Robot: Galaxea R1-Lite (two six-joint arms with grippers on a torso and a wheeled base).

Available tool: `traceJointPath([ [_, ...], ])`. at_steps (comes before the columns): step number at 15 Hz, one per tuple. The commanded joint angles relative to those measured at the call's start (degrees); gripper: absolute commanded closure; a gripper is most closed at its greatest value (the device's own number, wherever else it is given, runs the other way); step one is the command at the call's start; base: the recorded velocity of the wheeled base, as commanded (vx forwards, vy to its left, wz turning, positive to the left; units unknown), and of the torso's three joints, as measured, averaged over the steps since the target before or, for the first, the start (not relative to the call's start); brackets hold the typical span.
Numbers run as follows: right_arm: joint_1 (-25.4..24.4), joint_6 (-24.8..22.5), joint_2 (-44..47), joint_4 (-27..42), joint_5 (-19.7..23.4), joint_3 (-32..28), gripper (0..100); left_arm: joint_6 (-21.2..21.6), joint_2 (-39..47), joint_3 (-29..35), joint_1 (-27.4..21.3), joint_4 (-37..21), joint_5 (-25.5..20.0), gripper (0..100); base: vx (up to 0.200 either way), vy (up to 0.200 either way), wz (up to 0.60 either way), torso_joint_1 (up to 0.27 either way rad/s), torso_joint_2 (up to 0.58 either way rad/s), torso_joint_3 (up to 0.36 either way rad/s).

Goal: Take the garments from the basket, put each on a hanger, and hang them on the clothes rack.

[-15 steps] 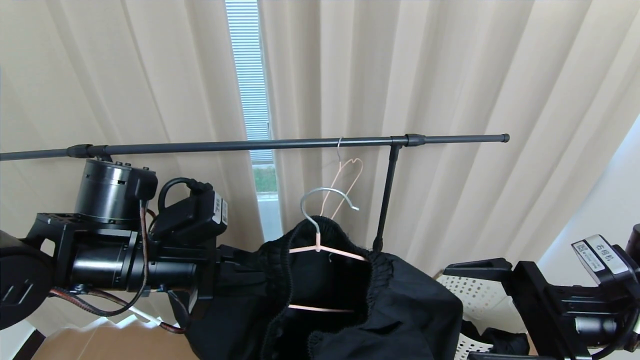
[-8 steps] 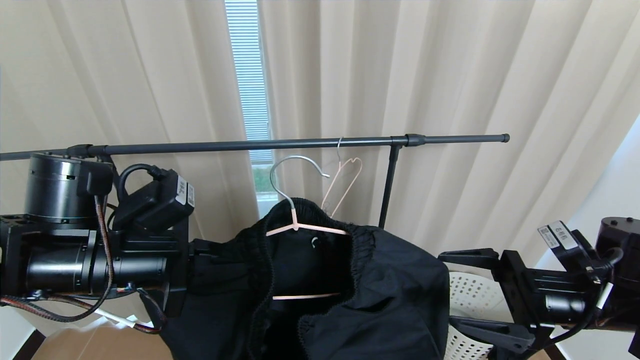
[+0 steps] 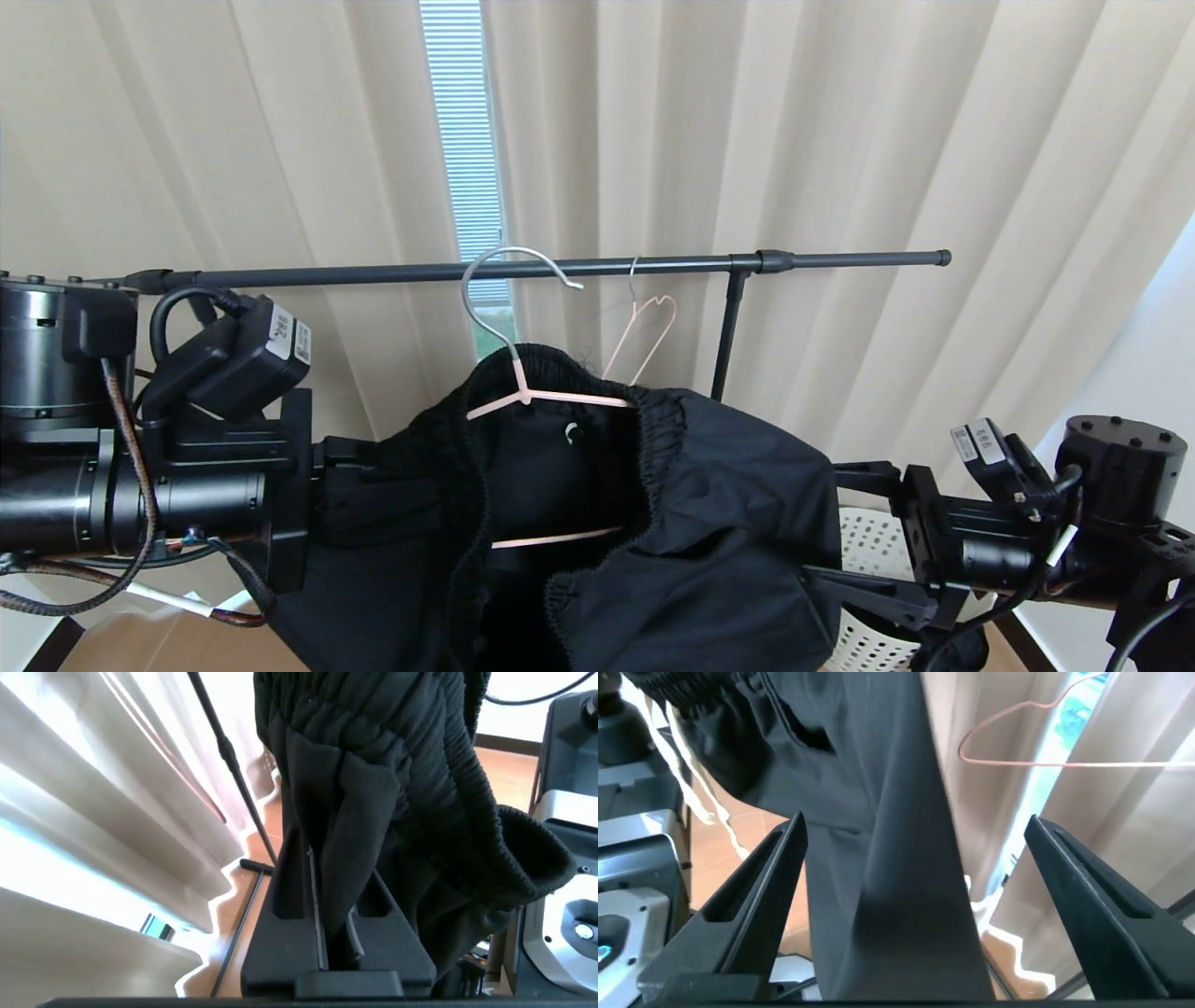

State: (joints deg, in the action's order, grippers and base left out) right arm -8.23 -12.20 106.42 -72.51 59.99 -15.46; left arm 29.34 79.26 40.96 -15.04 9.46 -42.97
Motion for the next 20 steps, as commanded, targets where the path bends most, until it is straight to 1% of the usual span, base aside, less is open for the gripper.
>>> traceJointPath([
  [1, 0.0, 0.0, 4.8, -2.5, -0.9, 0.6, 100, 0.0, -1.4, -0.8, 0.7, 0.0, 0.0, 100, 0.000, 0.000, 0.00, 0.000, 0.00, 0.000],
  [3, -0.1, 0.0, 5.8, -2.9, -3.3, 0.4, 100, -0.3, -2.3, -1.1, 1.0, 0.0, -0.1, 100, 0.000, 0.000, 0.00, 0.000, 0.00, 0.000],
  [4, -0.2, 0.1, 5.9, -2.9, -3.7, 0.3, 100, -1.5, -2.8, -1.1, 1.0, 0.0, -0.1, 100, 0.000, 0.000, 0.00, 0.000, 0.00, 0.000],
  [6, -0.2, 0.1, 6.0, -2.9, -3.7, 0.3, 100, -2.6, -3.8, -1.2, 1.0, 0.0, -0.1, 100, 0.000, 0.000, 0.00, 0.000, 0.00, 0.000],
  [11, 1.7, 0.2, 6.5, -2.8, -4.1, -0.8, 100, -2.8, -5.6, -2.6, 2.3, -0.1, -0.1, 100, 0.000, 0.000, 0.00, 0.000, 0.00, 0.000],
  [13, 3.6, 0.2, 7.8, -2.9, -4.1, -1.9, 100, -2.8, -6.5, -3.4, 3.6, -0.1, -0.4, 100, 0.000, 0.000, 0.00, 0.000, 0.00, 0.000],
  [15, 4.4, 0.2, 7.8, -2.9, -4.1, -2.0, 100, -2.9, -7.3, -3.8, 5.3, -0.1, -0.4, 100, 0.000, 0.000, 0.00, 0.000, 0.00, 0.000],
  [18, 4.4, 0.1, 7.8, -2.9, -4.1, -1.9, 100, -3.0, -8.3, -3.9, 7.0, -0.1, -0.4, 100, 0.000, 0.000, 0.00, 0.000, 0.00, 0.000],
  [20, 4.4, 0.0, 7.7, -2.9, -4.2, -1.7, 100, -4.1, -9.0, -3.9, 7.1, -0.1, -0.4, 100, 0.000, 0.000, 0.00, 0.000, 0.00, 0.000],
])
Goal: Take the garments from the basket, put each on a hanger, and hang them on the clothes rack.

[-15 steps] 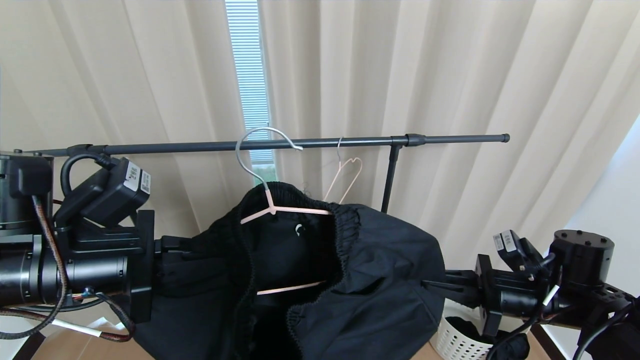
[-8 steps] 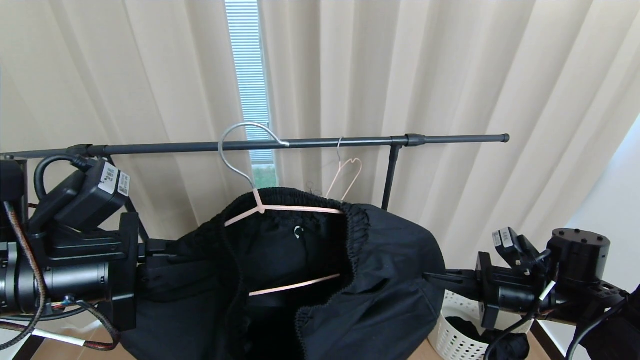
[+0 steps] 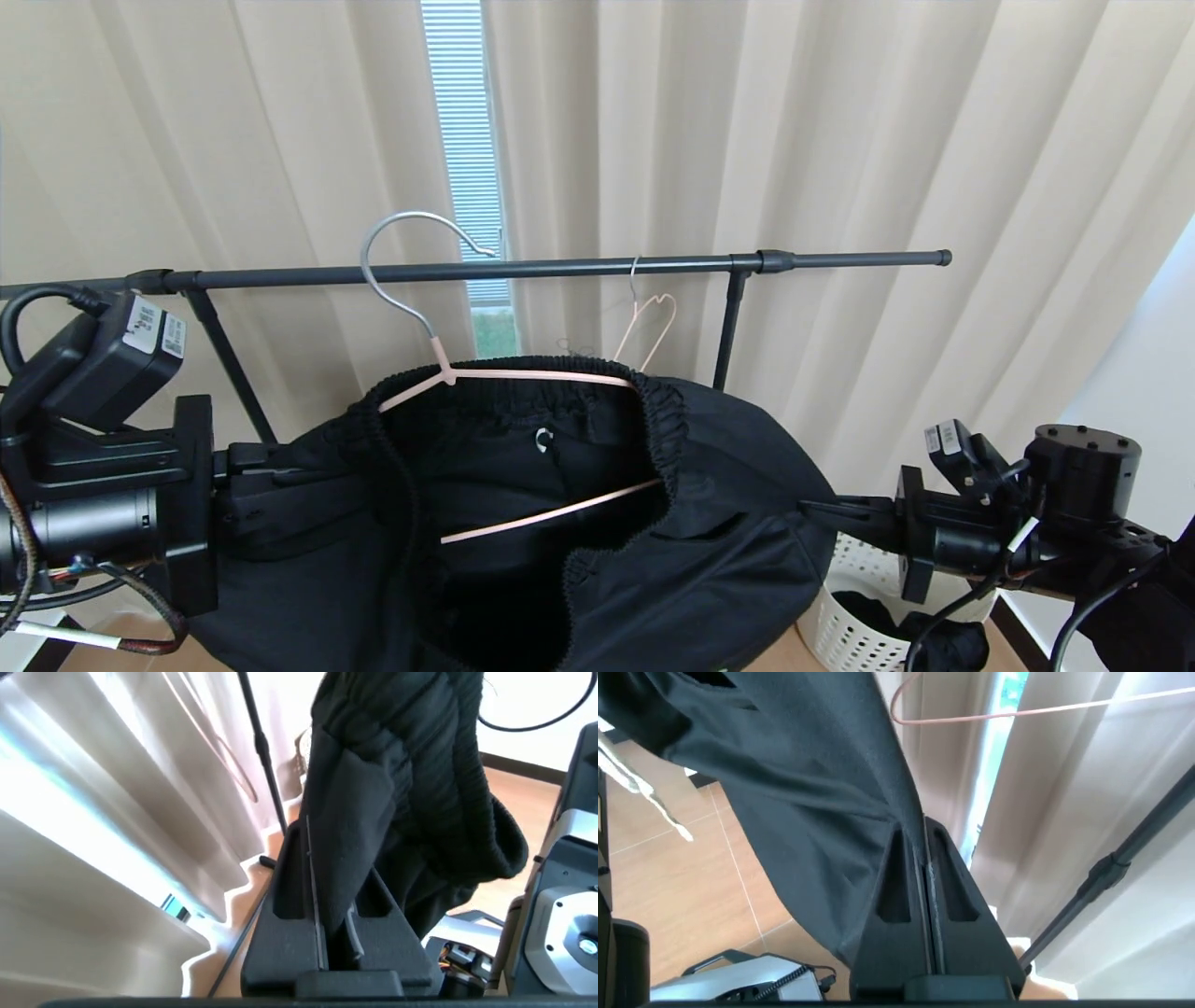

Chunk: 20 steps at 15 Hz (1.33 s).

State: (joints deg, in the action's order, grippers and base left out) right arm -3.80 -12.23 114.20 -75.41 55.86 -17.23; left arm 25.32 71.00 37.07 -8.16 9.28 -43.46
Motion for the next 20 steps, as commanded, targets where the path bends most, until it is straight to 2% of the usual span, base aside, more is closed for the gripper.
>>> traceJointPath([
  [1, -0.1, -0.1, 0.0, 0.0, 0.0, 0.3, 100, -0.4, -0.6, -0.1, 0.2, 0.0, 0.1, 100, 0.000, 0.000, 0.00, 0.000, 0.00, 0.000],
  [3, -0.4, -0.1, -0.6, -0.1, 0.0, 1.4, 100, -0.4, -0.2, -0.7, -0.1, 0.1, 0.2, 100, 0.000, 0.000, 0.00, 0.000, 0.00, 0.000],
  [4, -0.4, -0.3, -1.0, -0.7, 0.1, 2.4, 0, -0.4, -0.2, -0.7, -0.1, 0.1, 0.2, 100, 0.000, 0.000, 0.00, 0.000, 0.00, 0.000],
  [8, -0.9, -1.2, -3.3, -5.4, 0.2, 4.7, 0, -0.6, -0.5, -1.1, 0.9, 0.0, 0.3, 100, 0.000, 0.000, 0.00, 0.000, 0.00, 0.000],
  [12, -0.9, -0.9, -6.4, -6.0, 0.0, 4.5, 0, -0.4, -0.6, -3.8, 3.9, 0.1, 0.3, 100, 0.000, 0.000, 0.00, 0.000, 0.00, 0.000],
  [13, -1.8, 1.2, -9.3, -5.8, -0.8, 4.4, 0, -0.4, -0.4, -5.5, 5.2, 0.1, 0.4, 100, 0.000, 0.000, 0.00, 0.000, 0.00, 0.000],
  [14, -3.7, 2.2, -10.1, -5.8, -3.6, 4.4, 0, -0.4, -0.2, -6.0, 5.3, 0.2, 0.5, 100, 0.000, 0.000, 0.00, 0.000, 0.00, 0.000],
  [15, -6.0, 2.4, -10.3, -6.1, -8.8, 4.3, 0, -0.4, 0.2, -6.1, 5.3, 0.2, 0.7, 100, 0.000, 0.000, 0.00, 0.000, 0.00, 0.000],
  [16, -7.2, 2.4, -10.3, -6.1, -11.9, 4.1, 0, -0.4, 0.5, -6.1, 5.3, 0.2, 0.7, 100, 0.000, 0.000, 0.00, 0.000, 0.00, 0.000],
  [17, -10.5, 2.6, -10.4, -6.2, -19.7, 3.3, 0, -0.4, 1.5, -6.1, 5.2, 0.1, 1.4, 100, 0.000, 0.000, 0.00, 0.000, 0.00, 0.000],
  [18, -12.1, 2.6, -10.4, -6.2, -23.2, 2.6, 0, 0.1, 2.7, -6.1, 4.5, 0.1, 3.4, 100, 0.000, 0.000, 0.00, 0.000, 0.00, 0.000],
  [20, -13.9, 2.6, -10.8, -6.2, -27.1, 2.1, 0, 0.4, 5.0, -5.4, 0.9, 0.2, 7.7, 100, 0.000, 0.000, 0.00, 0.000, 0.00, 0.000],
])
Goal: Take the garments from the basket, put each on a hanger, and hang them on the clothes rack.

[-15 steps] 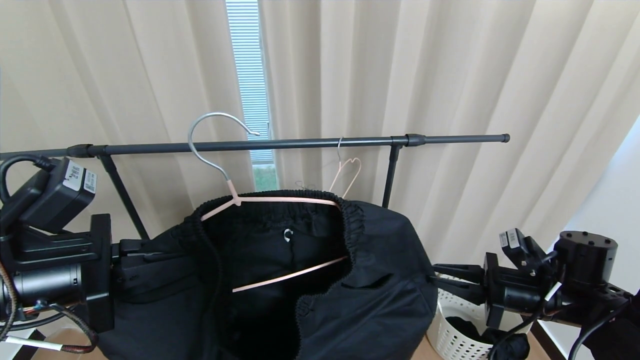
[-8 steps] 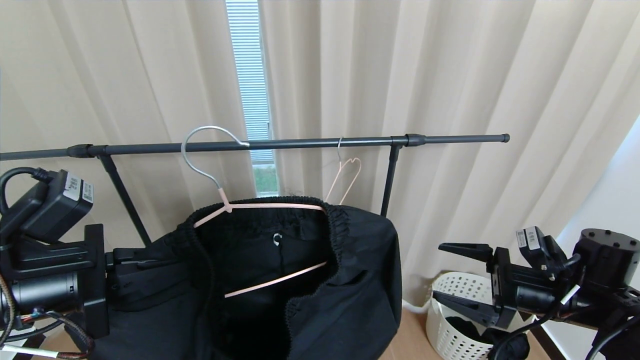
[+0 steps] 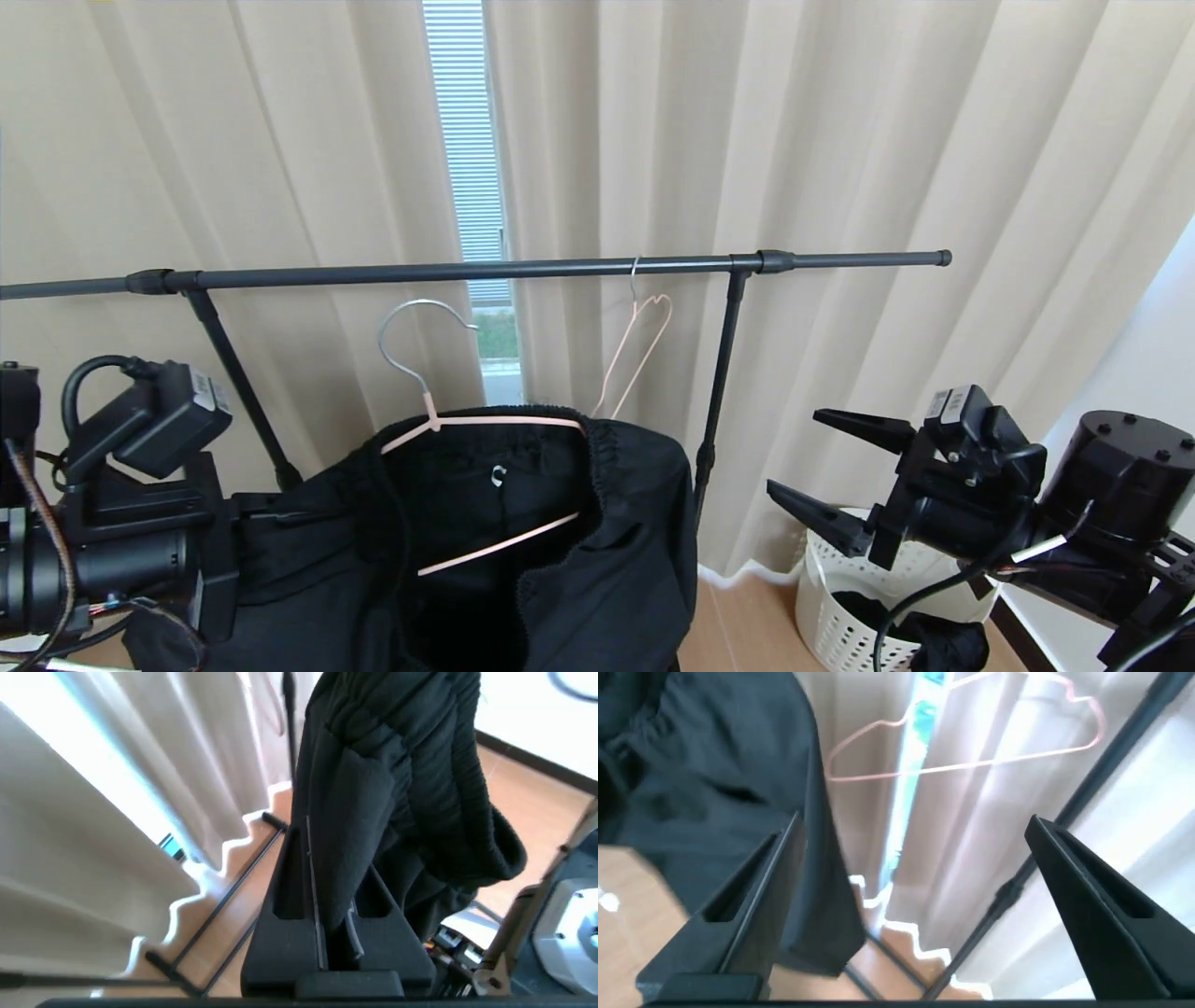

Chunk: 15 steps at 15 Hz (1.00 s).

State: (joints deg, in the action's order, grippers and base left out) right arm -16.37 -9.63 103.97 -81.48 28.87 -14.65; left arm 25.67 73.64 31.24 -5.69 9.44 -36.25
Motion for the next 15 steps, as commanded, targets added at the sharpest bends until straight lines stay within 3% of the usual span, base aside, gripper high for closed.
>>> traceJointPath([
  [1, -2.1, 0.1, -1.0, 0.4, -1.9, -1.3, 0, 0.2, 4.0, 0.8, -3.0, 0.1, 2.5, 100, 0.000, 0.000, 0.00, 0.000, 0.00, 0.000],
  [4, -2.2, 0.1, -0.2, 0.4, -3.6, -1.6, 0, 0.3, 8.8, 1.9, -6.6, 2.0, 7.2, 100, 0.000, 0.000, 0.00, 0.000, 0.00, 0.000],
  [9, -2.2, 0.0, 1.0, 0.2, -3.8, -1.6, 0, 0.3, 19.9, 2.8, -10.3, 11.6, 16.7, 100, 0.000, 0.000, 0.00, 0.000, 0.00, 0.000],
  [11, -2.2, 0.0, 1.0, 0.3, -3.8, -1.6, 0, 0.3, 24.6, 3.6, -10.7, 14.1, 20.6, 100, 0.000, 0.000, 0.00, 0.000, 0.00, 0.000],
  [15, -2.2, 0.0, 1.1, 0.3, -3.8, -1.6, 0, -0.3, 30.7, 3.9, -9.9, 17.7, 24.3, 100, 0.000, 0.000, 0.00, 0.000, 0.00, 0.000],
])
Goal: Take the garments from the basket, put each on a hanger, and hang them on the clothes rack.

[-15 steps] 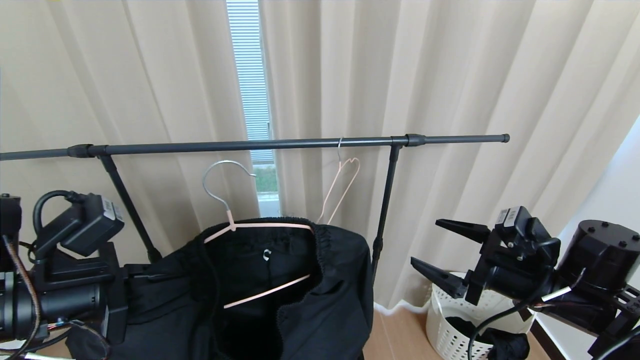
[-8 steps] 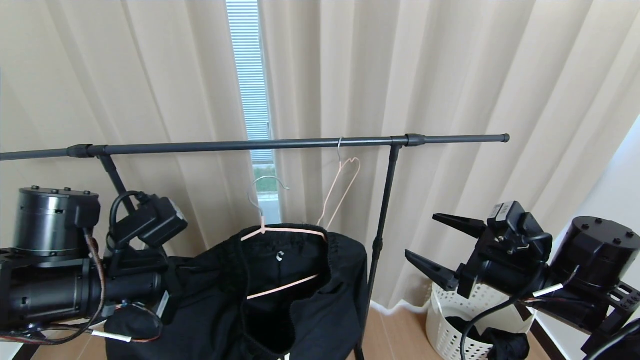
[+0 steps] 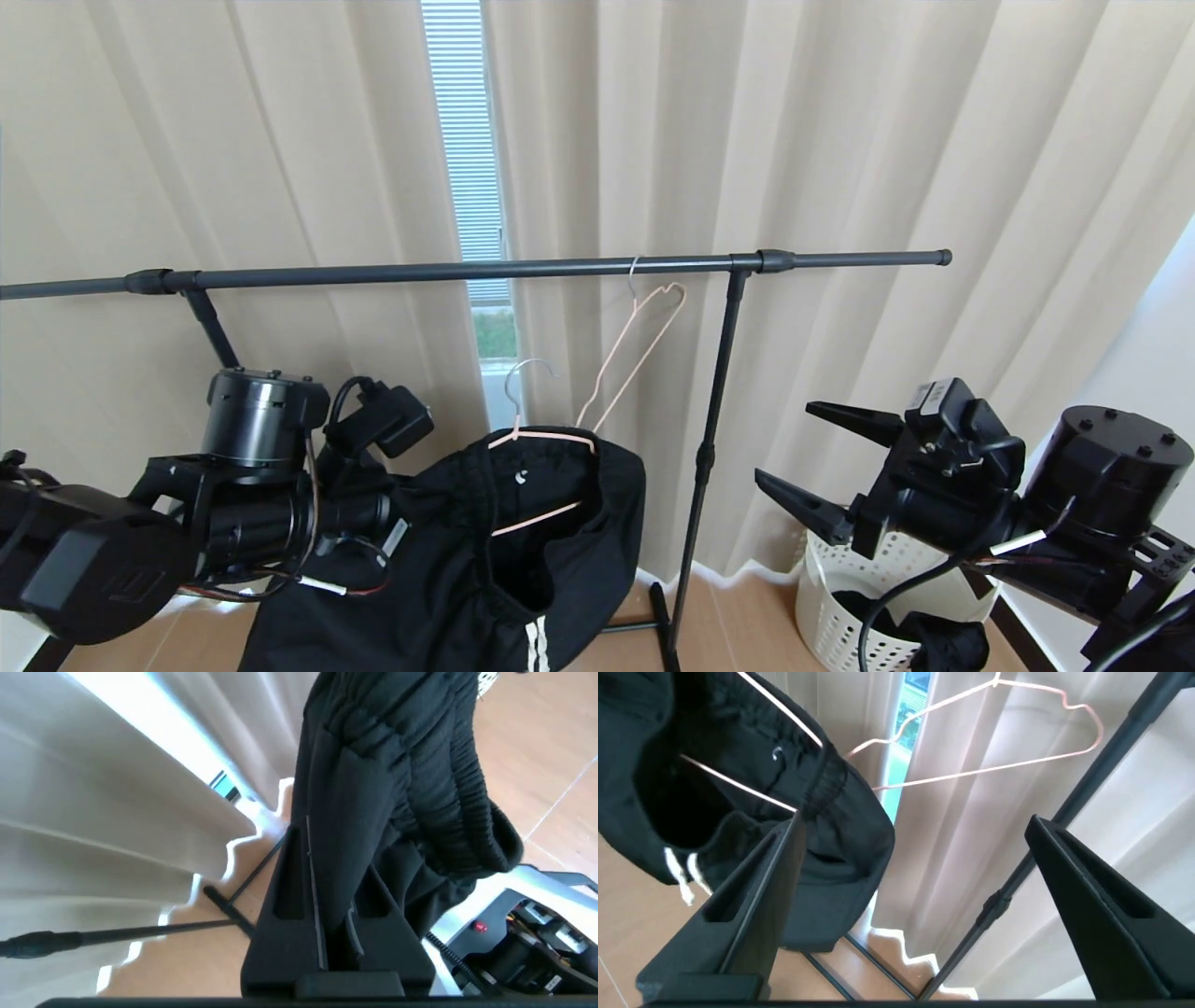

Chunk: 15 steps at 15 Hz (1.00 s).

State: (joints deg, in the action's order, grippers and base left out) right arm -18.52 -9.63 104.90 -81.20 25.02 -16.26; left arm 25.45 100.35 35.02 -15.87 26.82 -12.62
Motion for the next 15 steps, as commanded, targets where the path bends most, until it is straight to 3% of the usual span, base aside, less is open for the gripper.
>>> traceJointPath([
  [1, 0.0, 0.0, 0.2, 0.0, 0.0, 0.0, 0, -0.1, 5.5, 0.1, 0.5, 1.0, 2.3, 100, 0.000, 0.000, 0.00, 0.000, 0.00, 0.000],
  [11, 0.0, 0.0, 0.2, 0.1, 0.0, 0.3, 0, -1.4, 8.3, -0.1, 5.5, 2.6, 3.9, 100, 0.000, 0.000, 0.00, 0.000, 0.00, 0.000],
  [15, 0.0, 0.0, 1.2, -0.2, 0.0, 0.2, 0, -1.9, 8.5, -3.5, 8.2, 8.1, 3.8, 100, 0.000, 0.000, 0.00, 0.000, 0.00, 0.000],
])
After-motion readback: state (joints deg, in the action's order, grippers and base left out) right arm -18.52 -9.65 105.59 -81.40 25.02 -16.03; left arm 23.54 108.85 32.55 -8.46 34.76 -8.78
